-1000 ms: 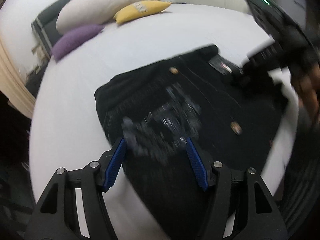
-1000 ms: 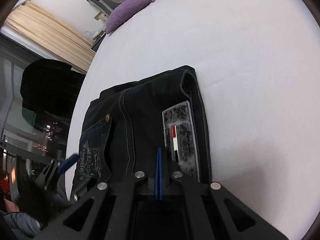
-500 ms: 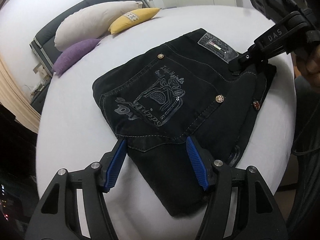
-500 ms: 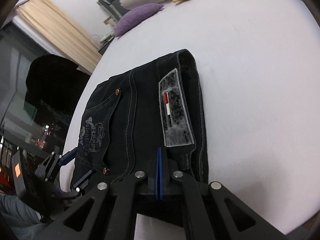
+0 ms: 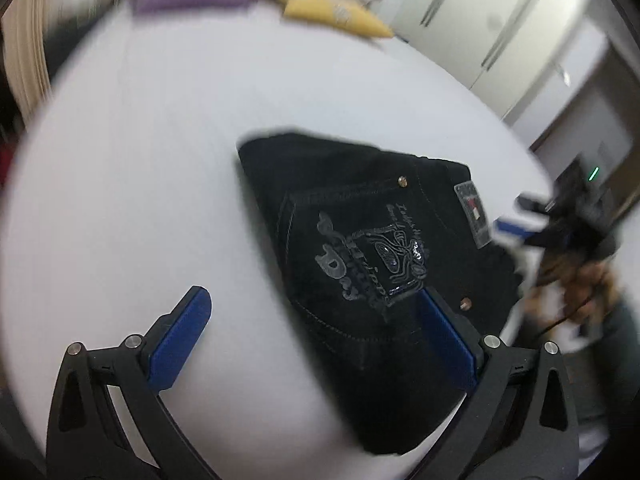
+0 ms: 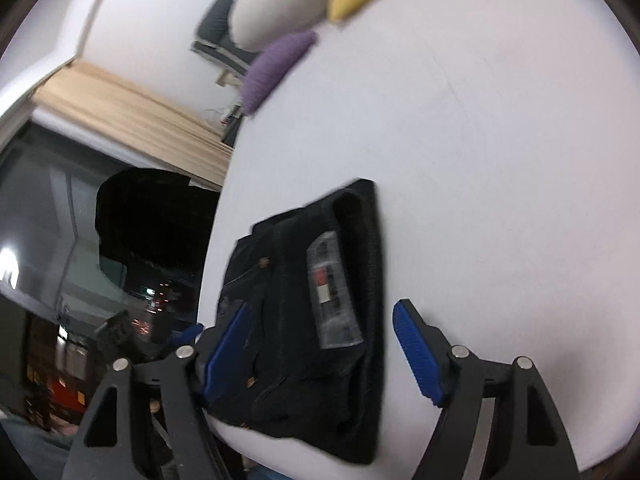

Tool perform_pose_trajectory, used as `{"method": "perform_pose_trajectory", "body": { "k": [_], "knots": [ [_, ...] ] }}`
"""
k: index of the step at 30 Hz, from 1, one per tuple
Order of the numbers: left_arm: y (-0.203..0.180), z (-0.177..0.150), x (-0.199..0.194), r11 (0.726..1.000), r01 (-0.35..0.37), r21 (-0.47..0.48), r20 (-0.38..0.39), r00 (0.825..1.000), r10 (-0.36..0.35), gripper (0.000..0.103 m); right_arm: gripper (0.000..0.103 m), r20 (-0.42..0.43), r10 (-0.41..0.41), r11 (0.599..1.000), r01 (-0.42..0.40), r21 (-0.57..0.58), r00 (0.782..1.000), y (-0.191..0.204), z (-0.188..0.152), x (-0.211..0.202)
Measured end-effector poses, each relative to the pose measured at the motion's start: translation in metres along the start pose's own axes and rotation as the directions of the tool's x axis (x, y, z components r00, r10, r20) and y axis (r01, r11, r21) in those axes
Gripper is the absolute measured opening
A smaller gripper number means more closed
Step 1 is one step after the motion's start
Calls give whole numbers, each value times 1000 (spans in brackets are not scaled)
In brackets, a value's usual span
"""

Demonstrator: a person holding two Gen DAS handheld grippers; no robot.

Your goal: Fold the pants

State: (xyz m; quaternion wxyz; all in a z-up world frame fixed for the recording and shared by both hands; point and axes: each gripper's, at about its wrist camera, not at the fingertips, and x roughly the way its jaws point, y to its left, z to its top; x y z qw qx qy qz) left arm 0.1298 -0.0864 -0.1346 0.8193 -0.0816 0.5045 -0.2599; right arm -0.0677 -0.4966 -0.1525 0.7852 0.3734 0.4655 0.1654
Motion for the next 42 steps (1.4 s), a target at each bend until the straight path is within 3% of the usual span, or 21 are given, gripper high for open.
{"method": "perform_pose_trajectory", "body": {
  "k": [2, 4, 8, 14, 15, 17, 19, 23, 28, 32, 36, 42],
  "knots": [
    [15, 2, 9, 992, 76, -97, -50, 995, -81, 103, 72, -35, 32, 999, -31, 39, 999, -13, 6, 11],
    [23, 5, 17, 986, 101, -134, -75, 991, -112, 103, 63, -52, 45, 998, -42, 54, 998, -23, 12, 16],
    [23, 9, 24, 982, 139, -125, -108, 982, -152, 102, 50, -101, 89, 993, -80, 83, 991, -27, 21, 34],
    [21, 20, 40, 964, 227, -137, -170, 954, -249, 102, 40, -154, 109, 990, -94, 102, 982, -25, 22, 54],
    [21, 22, 43, 963, 231, -136, -172, 952, -253, 96, 39, -158, 110, 990, -94, 105, 981, -24, 22, 56],
    [22, 25, 45, 960, 238, -144, -183, 947, -262, 65, 37, -166, 115, 989, -97, 114, 979, -25, 21, 58],
    [26, 28, 48, 956, 232, -181, -188, 946, -265, 49, 35, -172, 110, 989, -92, 112, 979, -23, 21, 60],
    [37, 29, 46, 929, 262, -262, -176, 933, -313, 32, 27, -171, 48, 997, -37, 64, 984, -10, 18, 62],
    [40, 32, 31, 918, 289, -272, -144, 931, -335, 22, 21, -141, -1, 1000, 2, 7, 990, 11, 22, 53],
    [42, 38, 16, 906, 327, -268, -98, 927, -363, 19, 20, -127, -4, 999, -3, -52, 992, 40, 32, 47],
    [52, 43, 9, 897, 348, -273, -45, 927, -373, 18, 19, -129, 23, 995, -35, -92, 991, 60, 52, 55],
    [73, 57, 6, 908, 342, -240, 6, 936, -351, 18, 19, -154, 88, 987, -107, -121, 984, 88, 94, 95]
  ]
}}
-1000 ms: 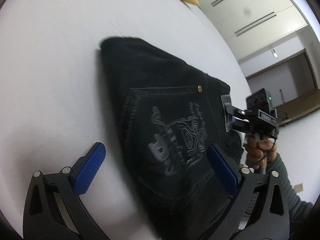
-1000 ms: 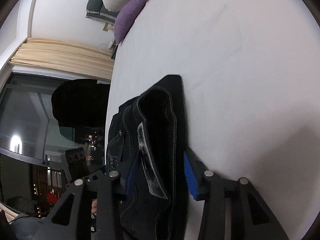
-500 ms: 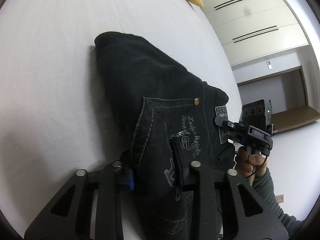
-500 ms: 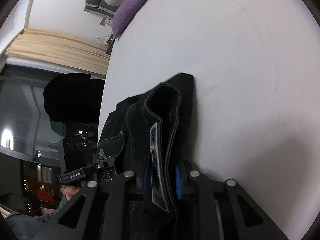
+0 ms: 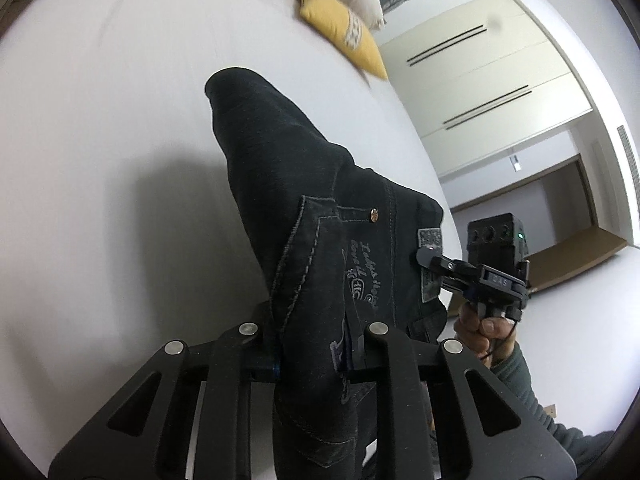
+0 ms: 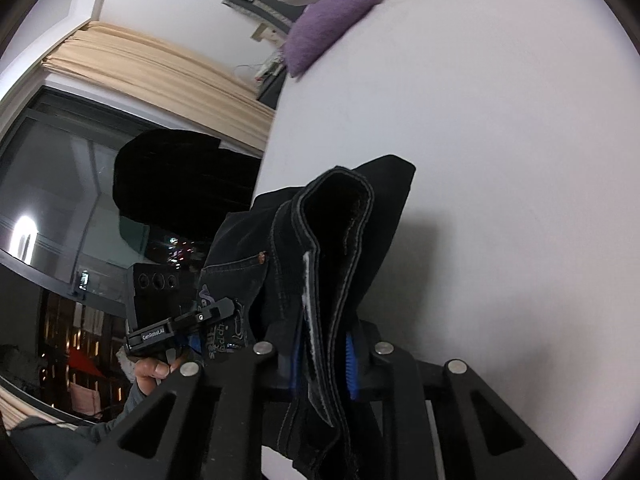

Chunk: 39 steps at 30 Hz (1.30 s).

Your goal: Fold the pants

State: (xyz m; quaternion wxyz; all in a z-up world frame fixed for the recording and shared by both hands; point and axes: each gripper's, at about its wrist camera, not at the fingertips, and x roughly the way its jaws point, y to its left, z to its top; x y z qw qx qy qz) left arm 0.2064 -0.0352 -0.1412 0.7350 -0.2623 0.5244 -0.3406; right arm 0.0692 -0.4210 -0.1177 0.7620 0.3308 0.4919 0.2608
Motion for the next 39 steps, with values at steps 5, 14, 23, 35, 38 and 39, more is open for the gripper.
{"method": "perform_pose_trajectory", "body": {
  "k": [5, 14, 23, 35, 38, 39],
  "knots": [
    [-1, 7, -8, 1000, -21, 9, -7, 1000, 22, 18, 19, -23, 22, 999, -22, -22, 999, 14, 58, 40],
    [44, 28, 24, 994, -100, -32, -51, 994, 99, 19, 19, -84, -32, 999, 35, 35, 996, -23, 109, 96],
    [85, 17, 22, 996, -76, -55, -58, 996, 73, 38, 33, -47, 68, 980, -58, 190, 997, -87, 87, 94],
    [7, -13, -64, 907, -411, 94, 252, 891, 377, 88, 70, 119, -117, 989, 105, 101, 986, -51, 34, 0],
    [-50, -40, -93, 827, -533, 177, 433, 797, 421, 92, 74, 178, -153, 988, 153, 11, 972, -15, 18, -17],
    [-71, -49, -99, 807, -559, 188, 480, 769, 421, 95, 76, 193, -161, 986, 166, -9, 968, -6, 12, -22]
  ]
}}
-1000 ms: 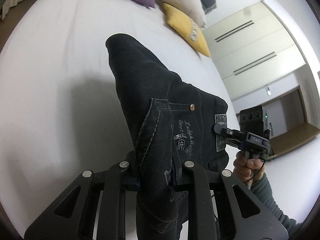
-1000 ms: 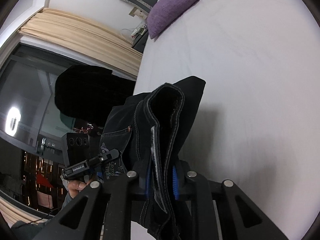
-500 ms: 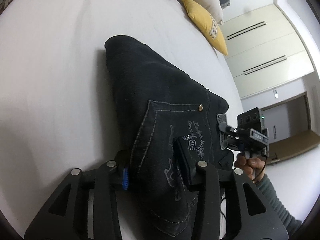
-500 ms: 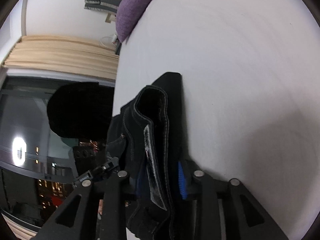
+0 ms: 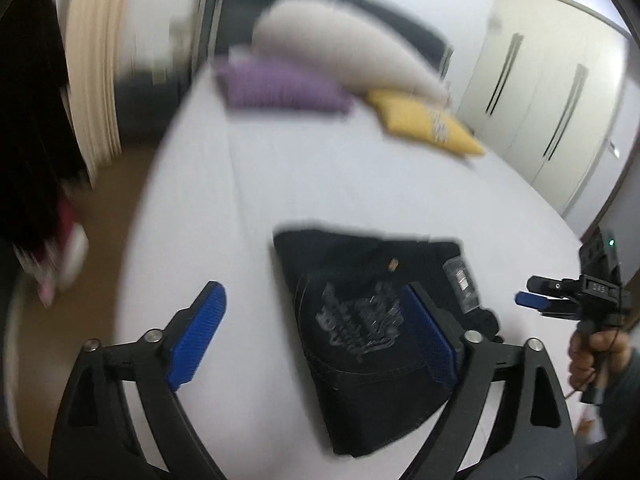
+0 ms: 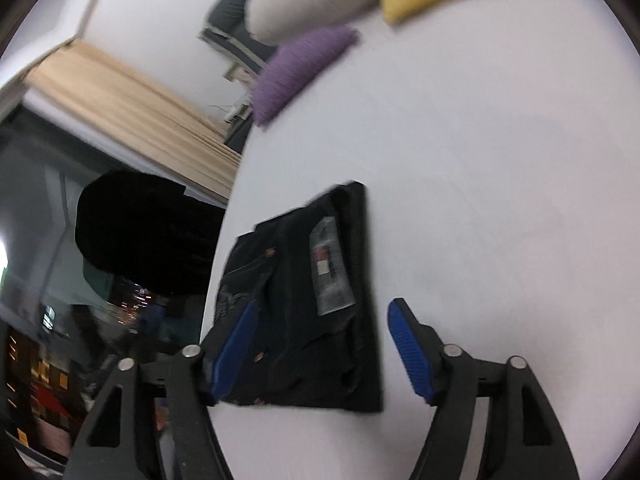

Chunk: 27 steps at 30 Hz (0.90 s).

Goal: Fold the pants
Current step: 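Release the jeans and lift both grippers away from the bundle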

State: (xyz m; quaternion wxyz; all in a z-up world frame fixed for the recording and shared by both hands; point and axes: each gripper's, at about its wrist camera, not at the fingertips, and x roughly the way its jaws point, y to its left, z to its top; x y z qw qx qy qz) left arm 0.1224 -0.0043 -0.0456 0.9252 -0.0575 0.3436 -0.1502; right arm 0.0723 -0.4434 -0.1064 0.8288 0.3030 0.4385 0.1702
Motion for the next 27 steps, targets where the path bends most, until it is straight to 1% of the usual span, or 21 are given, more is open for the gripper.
{"method": "perform_pose_trajectory", "body": {
  "k": [1, 2, 3, 4, 6, 8, 9, 11, 12, 13, 14, 15, 16, 18, 19, 21, 23, 24, 25, 26, 27],
  "knots": [
    [-13, 1, -17, 999, -35, 23, 51, 998, 33, 100, 79, 24, -8, 999, 9, -35, 1000, 15, -8, -12],
    [-25, -1, -45, 995, -83, 52, 127, 989, 76, 103, 79, 39, -11, 998, 13, -59, 999, 26, -14, -21],
    [-35, -2, -62, 991, -117, 72, 182, 978, 102, 103, 79, 51, -16, 997, 20, -76, 999, 38, -15, -25],
    [-45, -4, -80, 983, -156, 94, 240, 962, 129, 103, 79, 70, -25, 994, 32, -103, 997, 50, -22, -36],
    [-63, -8, -120, 956, -262, 135, 346, 916, 203, 103, 80, 106, -36, 988, 51, -148, 994, 75, -31, -50],
    [-81, -13, -149, 925, -349, 149, 409, 874, 263, 103, 83, 155, -47, 978, 77, -192, 987, 99, -43, -69],
    [-88, -14, -166, 918, -369, 145, 431, 859, 277, 103, 84, 192, -57, 970, 100, -220, 980, 113, -52, -83],
    [-104, -16, -194, 918, -379, 115, 448, 845, 293, 103, 89, 249, -65, 958, 130, -256, 966, 136, -59, -99],
    [-109, -17, -206, 920, -381, 98, 446, 843, 301, 103, 91, 286, -67, 950, 149, -275, 956, 149, -65, -110],
    [-111, -18, -218, 922, -378, 81, 443, 843, 306, 103, 96, 344, -77, 937, 185, -296, 936, 164, -75, -128],
    [-113, -18, -231, 926, -369, 78, 438, 847, 300, 103, 103, 380, -83, 929, 209, -304, 921, 175, -77, -132],
    [-116, -18, -246, 930, -355, 95, 433, 856, 282, 103, 103, 435, -89, 918, 244, -313, 896, 187, -84, -144],
    [-120, -18, -258, 932, -343, 115, 432, 862, 264, 103, 103, 495, -82, 901, 277, -334, 865, 201, -95, -161],
    [-123, -17, -278, 929, -352, 114, 419, 865, 276, 103, 103, 554, -81, 871, 328, -365, 829, 223, -108, -176],
    [-124, -18, -285, 932, -347, 104, 401, 872, 280, 103, 103, 573, -82, 852, 355, -384, 816, 234, -114, -182],
    [-127, -18, -299, 945, -313, 96, 345, 901, 263, 103, 103, 604, -74, 808, 403, -429, 793, 253, -128, -196],
    [-132, -22, -305, 950, -299, 94, 316, 913, 257, 103, 103, 642, -55, 758, 451, -471, 764, 269, -144, -206],
    [-134, -24, -307, 951, -294, 91, 309, 917, 254, 103, 103, 653, -48, 742, 465, -483, 756, 275, -151, -210],
    [-134, -26, -308, 953, -290, 87, 298, 921, 253, 103, 103, 655, -45, 735, 469, -490, 754, 278, -154, -210],
    [-135, -30, -305, 955, -287, 76, 273, 927, 257, 103, 103, 651, -41, 738, 462, -491, 758, 281, -157, -211],
    [-135, -33, -303, 956, -284, 70, 253, 932, 259, 103, 103, 644, -41, 751, 449, -484, 764, 281, -160, -211]
  ]
}}
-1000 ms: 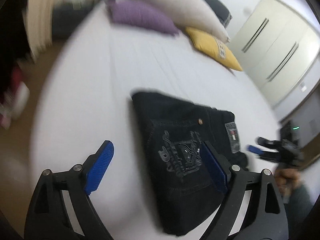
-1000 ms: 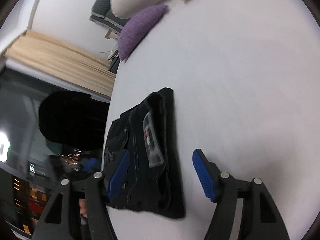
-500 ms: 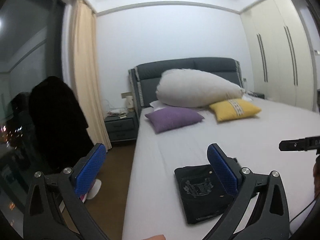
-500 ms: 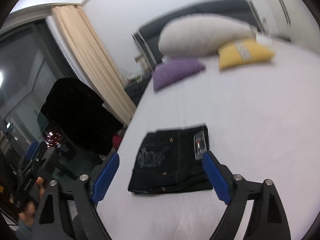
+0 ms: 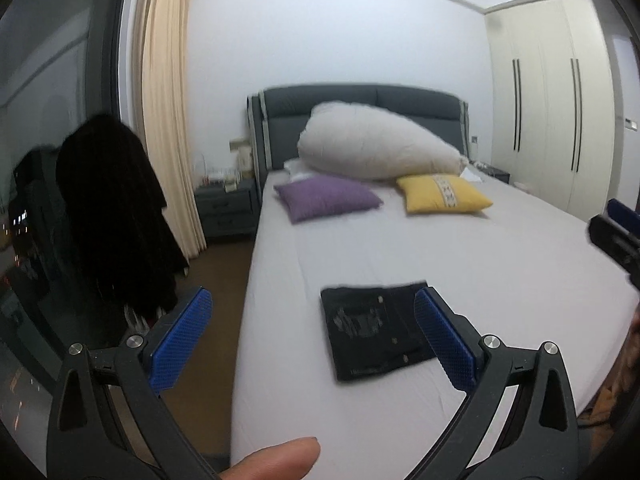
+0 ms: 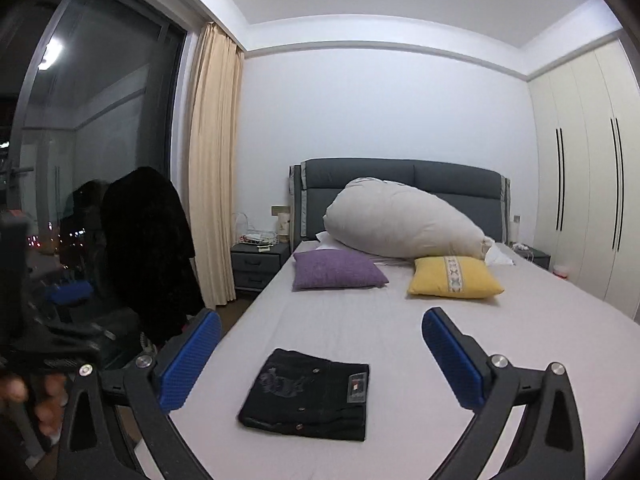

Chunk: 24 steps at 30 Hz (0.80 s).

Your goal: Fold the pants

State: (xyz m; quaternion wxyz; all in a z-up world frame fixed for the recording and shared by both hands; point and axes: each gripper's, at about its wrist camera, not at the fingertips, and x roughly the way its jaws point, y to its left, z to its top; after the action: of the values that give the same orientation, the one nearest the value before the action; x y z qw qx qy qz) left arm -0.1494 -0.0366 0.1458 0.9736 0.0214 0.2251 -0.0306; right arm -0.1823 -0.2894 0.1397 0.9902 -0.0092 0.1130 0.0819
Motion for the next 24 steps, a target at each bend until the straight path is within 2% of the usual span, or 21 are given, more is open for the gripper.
{"method": "perform_pose_trajectory", "body": {
  "k": [3, 6, 11, 18, 24],
  "knots": [
    [-5, -13, 13, 1000, 0, -15, -63, 998, -1, 103, 103, -70, -25, 998, 29, 53, 997, 2, -8, 4],
    [-11, -28, 31, 1000, -2, -23, -126, 992, -1, 103, 103, -197, -85, 992, 102, 77, 977, 4, -22, 23],
    [-18, -51, 62, 999, 10, -32, -199, 980, -16, 103, 103, -305, -101, 979, 149, 139, 947, -1, -42, 50],
    [-19, -66, 98, 999, 8, -50, -268, 963, -21, 103, 103, -396, -121, 960, 209, 188, 910, -8, -59, 71],
    [-19, -72, 113, 998, 11, -56, -297, 954, -27, 103, 103, -428, -111, 957, 213, 198, 897, -9, -68, 77]
  ]
}}
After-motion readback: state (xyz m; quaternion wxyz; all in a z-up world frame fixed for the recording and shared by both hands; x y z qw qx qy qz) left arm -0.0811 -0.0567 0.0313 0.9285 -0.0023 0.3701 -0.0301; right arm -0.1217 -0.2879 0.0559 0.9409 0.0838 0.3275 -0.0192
